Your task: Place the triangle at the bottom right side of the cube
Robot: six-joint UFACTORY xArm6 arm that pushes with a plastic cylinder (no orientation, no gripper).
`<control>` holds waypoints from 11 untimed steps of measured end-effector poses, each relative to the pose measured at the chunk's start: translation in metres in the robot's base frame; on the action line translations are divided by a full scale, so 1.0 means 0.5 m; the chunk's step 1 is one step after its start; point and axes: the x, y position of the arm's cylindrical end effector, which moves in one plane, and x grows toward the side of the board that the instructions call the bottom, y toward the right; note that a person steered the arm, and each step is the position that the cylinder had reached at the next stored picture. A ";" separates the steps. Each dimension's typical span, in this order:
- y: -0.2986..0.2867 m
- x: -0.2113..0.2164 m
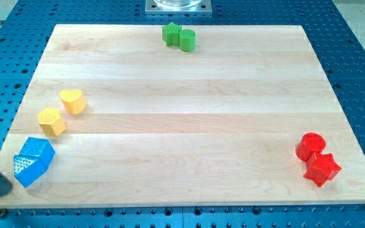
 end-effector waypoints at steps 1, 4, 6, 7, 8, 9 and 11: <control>0.029 -0.022; 0.044 -0.030; 0.096 -0.017; 0.109 -0.005; 0.118 -0.005; 0.118 -0.004; 0.165 0.003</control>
